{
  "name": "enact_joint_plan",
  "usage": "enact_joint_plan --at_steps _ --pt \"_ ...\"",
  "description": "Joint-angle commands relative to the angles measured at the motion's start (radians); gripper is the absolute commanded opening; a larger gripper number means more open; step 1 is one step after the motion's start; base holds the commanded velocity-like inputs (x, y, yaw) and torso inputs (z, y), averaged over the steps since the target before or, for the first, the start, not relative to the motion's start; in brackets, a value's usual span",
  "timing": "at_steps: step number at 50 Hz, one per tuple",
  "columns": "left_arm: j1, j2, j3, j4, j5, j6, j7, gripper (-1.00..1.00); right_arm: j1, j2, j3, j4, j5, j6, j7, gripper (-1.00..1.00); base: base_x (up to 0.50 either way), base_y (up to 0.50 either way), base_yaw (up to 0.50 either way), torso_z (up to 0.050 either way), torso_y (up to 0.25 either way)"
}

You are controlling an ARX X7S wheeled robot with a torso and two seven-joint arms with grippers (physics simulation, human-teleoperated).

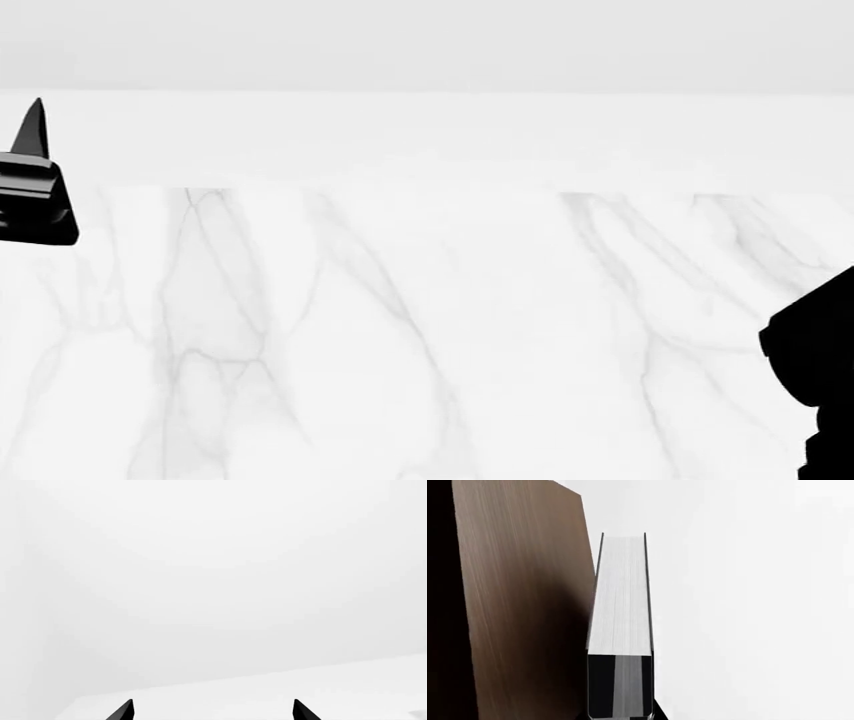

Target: Pick up the book on the left and place it on top of the shelf.

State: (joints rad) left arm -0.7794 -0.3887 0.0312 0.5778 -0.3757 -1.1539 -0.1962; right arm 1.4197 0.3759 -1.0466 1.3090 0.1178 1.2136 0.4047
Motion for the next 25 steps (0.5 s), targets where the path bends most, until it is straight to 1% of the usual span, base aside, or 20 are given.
enact_joint_plan --at_steps 1,10,12,13,25 --pt "-0.001 -0.002 -0.002 0.002 -0.005 -0.002 -0.003 1.0 -0.011 0.004 -0.096 0.0 -0.117 0.019 0.032 -1.0 0.0 0.0 0.0 0.0 0.01" --pt "0.0 -0.005 -0.004 0.007 -0.008 -0.005 -0.006 1.0 -0.011 0.001 -0.1 0.0 -0.118 0.012 0.024 -1.0 0.0 0.0 0.0 0.0 0.0" --pt "0.0 -0.005 -0.003 0.004 -0.008 -0.003 -0.006 1.0 -0.005 0.001 -0.083 0.0 -0.115 0.0 0.045 -1.0 0.0 0.0 0.0 0.0 0.005" --pt "-0.001 -0.006 -0.001 0.003 -0.008 -0.002 -0.006 1.0 -0.007 -0.001 -0.092 0.0 -0.118 0.0 0.031 1.0 0.0 0.0 0.0 0.0 0.0" --pt "0.005 -0.007 0.001 -0.001 -0.01 0.006 -0.008 1.0 0.002 -0.005 -0.075 0.0 -0.118 -0.031 0.076 1.0 0.0 0.0 0.0 0.0 0.0"
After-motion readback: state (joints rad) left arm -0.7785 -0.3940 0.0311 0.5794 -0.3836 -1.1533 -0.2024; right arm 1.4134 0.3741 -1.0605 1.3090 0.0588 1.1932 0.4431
